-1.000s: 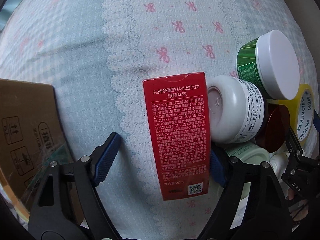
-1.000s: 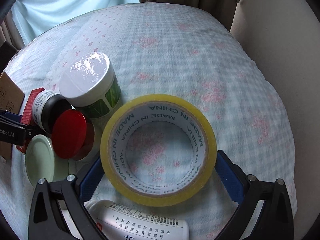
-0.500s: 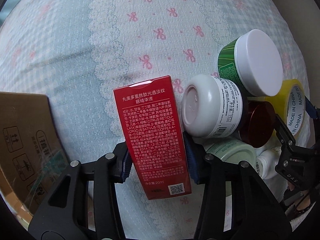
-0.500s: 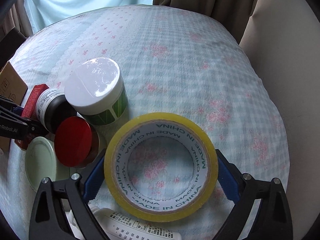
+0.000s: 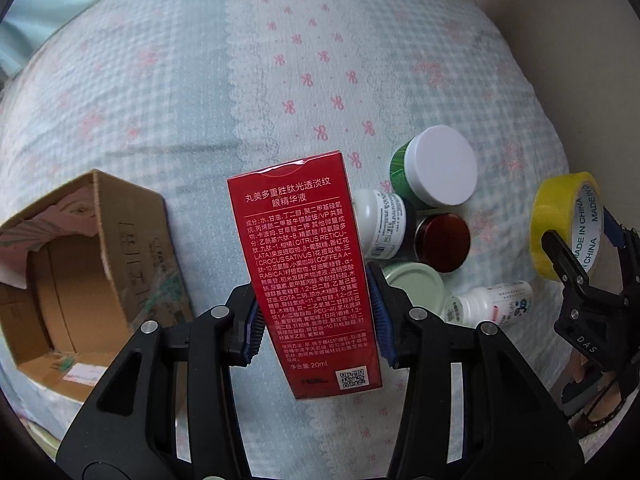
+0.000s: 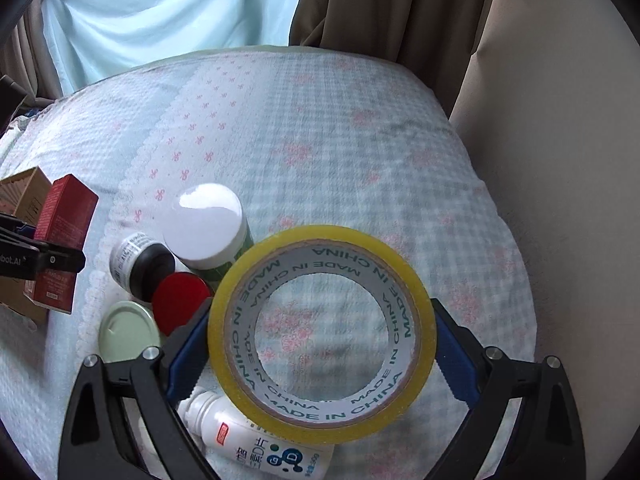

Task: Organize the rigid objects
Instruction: 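Grasp the red carton with the left tool while the right tool grasps the yellow tape roll, then carry the red carton with the left tool while the right tool carries the tape into the box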

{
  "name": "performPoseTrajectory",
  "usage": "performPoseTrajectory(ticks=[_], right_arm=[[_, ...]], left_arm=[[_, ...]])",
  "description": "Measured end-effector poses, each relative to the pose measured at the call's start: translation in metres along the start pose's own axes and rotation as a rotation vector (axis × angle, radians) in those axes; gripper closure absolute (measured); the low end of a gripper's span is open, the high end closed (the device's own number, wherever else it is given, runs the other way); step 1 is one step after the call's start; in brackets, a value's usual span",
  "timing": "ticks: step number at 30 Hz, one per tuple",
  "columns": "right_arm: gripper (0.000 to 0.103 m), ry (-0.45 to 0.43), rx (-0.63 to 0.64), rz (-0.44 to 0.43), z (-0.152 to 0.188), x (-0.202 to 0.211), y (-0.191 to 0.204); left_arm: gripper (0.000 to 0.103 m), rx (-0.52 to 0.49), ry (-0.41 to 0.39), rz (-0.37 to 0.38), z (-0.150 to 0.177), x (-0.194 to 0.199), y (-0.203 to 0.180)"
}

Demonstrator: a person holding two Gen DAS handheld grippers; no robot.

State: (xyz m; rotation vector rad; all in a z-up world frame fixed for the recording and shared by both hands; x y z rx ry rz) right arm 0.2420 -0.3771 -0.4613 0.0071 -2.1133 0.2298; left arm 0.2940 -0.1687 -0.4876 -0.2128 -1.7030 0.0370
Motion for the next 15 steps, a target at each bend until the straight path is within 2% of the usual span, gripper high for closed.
performPoseTrajectory(ticks=[6, 10, 15], right_arm=[[0.007, -0.040, -0.005, 0.013, -0.040, 0.078, 0.003], [0.007, -0.068, 0.022, 0.012, -0.076, 0.134, 0.022], [0.007, -0.106, 0.033, -0.026, -0.115, 0.190, 0.067]], left_arm=[[0.062, 0.054, -0.097, 0.069, 0.012, 0.096, -0.001], [0.062, 0.075, -0.160, 0.094, 0.017, 0.157, 0.022], [0.062, 0.091, -0.213, 0.117, 0.026, 0.212, 0.068]])
Point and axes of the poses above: each gripper's, at about its wrist camera, not at the fingertips, and x roughly against the way its jaws point, y to its left, z to its underside, the point moved 9 cm from there along -x, roughly the way its jaws point, and after that the axes turned 9 degrees about x, right-handed, at the moved point
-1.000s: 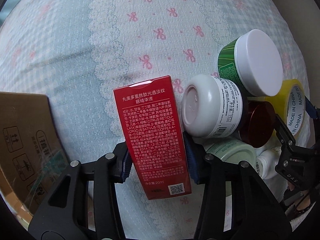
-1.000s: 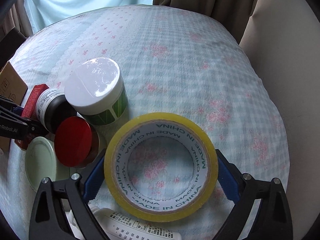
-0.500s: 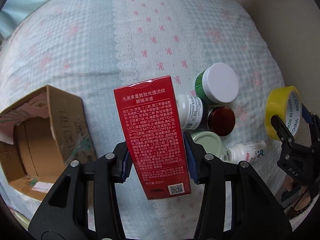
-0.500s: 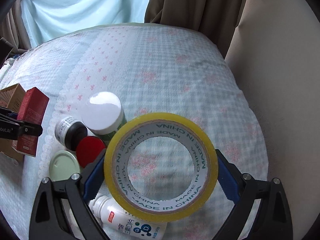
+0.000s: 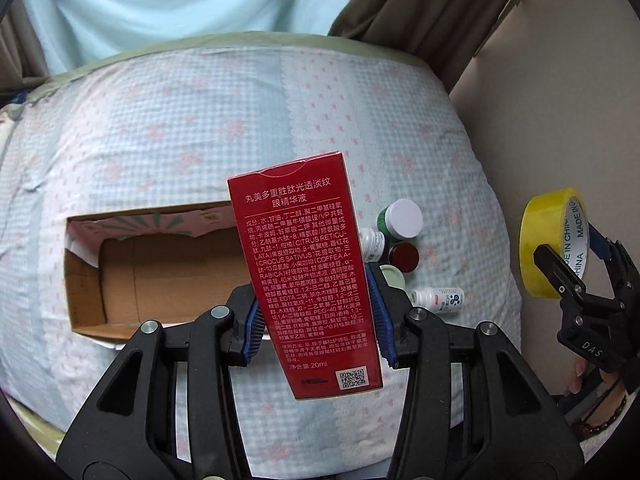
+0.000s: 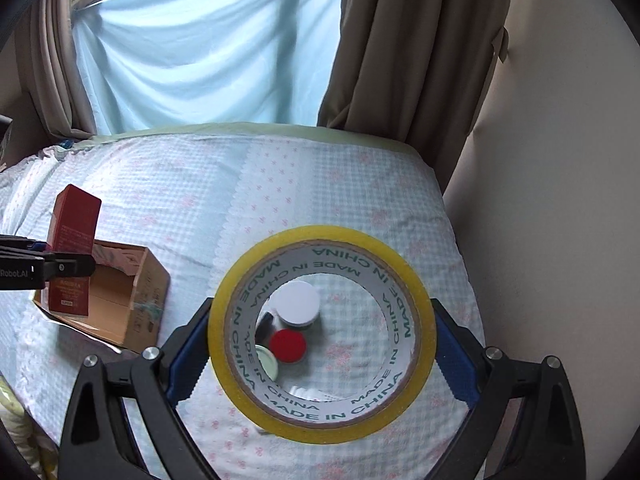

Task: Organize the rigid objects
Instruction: 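Carry the red carton with the left tool while the right tool carries the tape into the box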

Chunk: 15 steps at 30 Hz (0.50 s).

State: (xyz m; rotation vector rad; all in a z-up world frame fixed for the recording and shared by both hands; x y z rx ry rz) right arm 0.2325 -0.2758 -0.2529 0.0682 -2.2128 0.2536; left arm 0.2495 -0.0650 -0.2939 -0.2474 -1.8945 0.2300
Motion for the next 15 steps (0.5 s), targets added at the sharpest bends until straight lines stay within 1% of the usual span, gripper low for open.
performPoseTrajectory(ticks=[4, 8, 11, 15], right_arm=[[0.007, -0.036, 0.011, -0.024, -0.023, 0.026, 0.053], [0.007, -0.038, -0.031, -0.073, -0.037, 0.035, 0.109], [0.007, -0.031, -0.046, -0.102, -0.048, 0.033, 0.153], [0.007, -0.013, -0.039, -0.138, -0.056, 0.020, 0.203]], left_arm=[[0.062, -0.002, -0.020, 0.018, -0.002, 0.044, 0.041], [0.062, -0.016, -0.028, 0.017, -0.002, 0.072, 0.090], [0.062, -0.031, -0.024, -0.001, -0.001, 0.080, 0.131], [0.062, -0.033, -0.003, -0.034, 0.003, 0.075, 0.183]])
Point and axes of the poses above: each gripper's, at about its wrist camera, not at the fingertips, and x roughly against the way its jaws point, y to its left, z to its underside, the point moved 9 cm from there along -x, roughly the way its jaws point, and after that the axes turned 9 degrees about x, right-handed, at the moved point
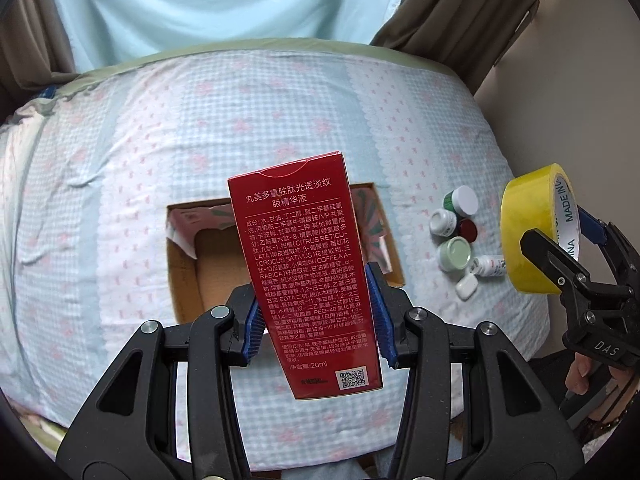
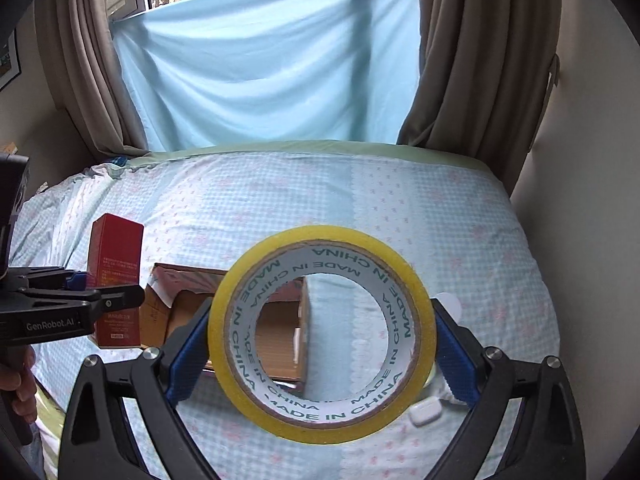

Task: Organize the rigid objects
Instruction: 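Carry the red carton with the left tool while the right tool carries the tape into the box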

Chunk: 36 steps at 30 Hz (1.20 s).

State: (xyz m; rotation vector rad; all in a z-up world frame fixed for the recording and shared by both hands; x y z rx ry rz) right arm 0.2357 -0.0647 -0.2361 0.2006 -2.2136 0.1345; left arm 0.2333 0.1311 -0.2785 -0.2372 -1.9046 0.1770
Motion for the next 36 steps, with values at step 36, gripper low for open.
performPoseTrajectory(ticks=[36], right_arm=[[0.006, 0.360, 0.352, -0.276, 0.072, -0.267, 0.119]], left_arm=[[0.051, -0.070, 0.285, -0.164, -0.005, -0.240, 0.101]])
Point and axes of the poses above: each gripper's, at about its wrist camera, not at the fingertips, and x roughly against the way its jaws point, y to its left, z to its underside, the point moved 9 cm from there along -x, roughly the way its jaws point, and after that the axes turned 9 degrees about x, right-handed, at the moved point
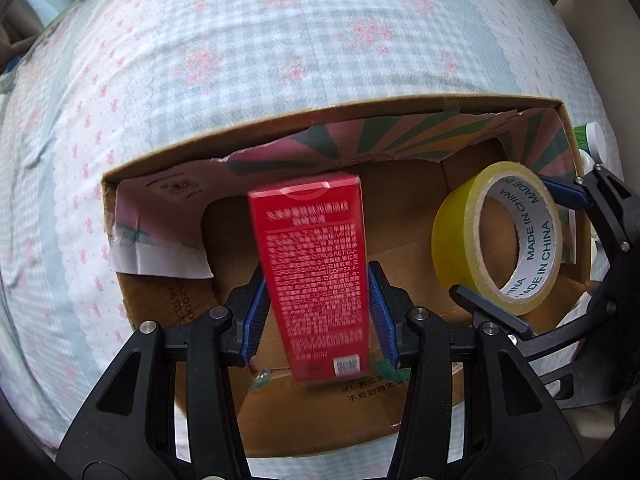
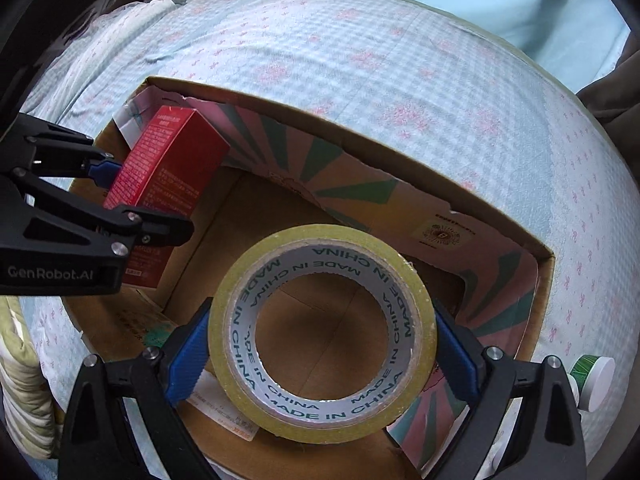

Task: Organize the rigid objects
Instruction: 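Carry the red carton with the left tool while the right tool carries the tape into the box, then open the left tool releasing the carton while the right tool releases the tape in the box, then withdraw both tools from the box toward the remaining jars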

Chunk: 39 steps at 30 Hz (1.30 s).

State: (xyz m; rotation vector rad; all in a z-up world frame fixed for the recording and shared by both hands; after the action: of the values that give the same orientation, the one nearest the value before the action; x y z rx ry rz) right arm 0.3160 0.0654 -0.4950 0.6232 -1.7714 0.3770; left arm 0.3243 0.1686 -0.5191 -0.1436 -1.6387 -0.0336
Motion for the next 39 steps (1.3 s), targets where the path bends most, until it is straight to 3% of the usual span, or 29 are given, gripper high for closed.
performPoseTrajectory(ticks=[1, 2, 4, 8, 13, 26, 39], right_arm=[[0.006, 0.024, -0.017, -0.019, 0.001, -0.004, -0.001], [0.006, 0.043, -0.021, -0.022, 0.002, -0.007, -0.002], [0.000, 0.029, -0.010, -0.009, 0.002, -0.007, -0.002], [0.000, -0.120, -0.003, 0.015, -0.010, 0.014, -0.001], [0.000, -0.052, 0.013, 0.037, -0.005, 0.013, 0.003], [0.000, -0.087, -0.021, 0.075, -0.002, 0.060, 0.010], [0.000, -0.169, -0.082, 0.189, 0.027, 0.184, 0.023]], left_arm=[[0.037, -0.009, -0.012, -0.006, -0.002, 0.003, -0.001], [0.000, -0.015, -0.027, -0.010, -0.005, 0.007, -0.002], [0.000, -0.019, -0.057, -0.002, -0.008, 0.012, -0.002], [0.000, -0.005, -0.049, 0.013, -0.006, 0.012, 0.000], [0.000, 0.017, -0.050, 0.021, 0.005, 0.020, 0.003], [0.000, 0.049, -0.131, 0.029, 0.028, 0.077, 0.017], [0.000, 0.045, -0.294, 0.011, 0.083, 0.191, 0.019]])
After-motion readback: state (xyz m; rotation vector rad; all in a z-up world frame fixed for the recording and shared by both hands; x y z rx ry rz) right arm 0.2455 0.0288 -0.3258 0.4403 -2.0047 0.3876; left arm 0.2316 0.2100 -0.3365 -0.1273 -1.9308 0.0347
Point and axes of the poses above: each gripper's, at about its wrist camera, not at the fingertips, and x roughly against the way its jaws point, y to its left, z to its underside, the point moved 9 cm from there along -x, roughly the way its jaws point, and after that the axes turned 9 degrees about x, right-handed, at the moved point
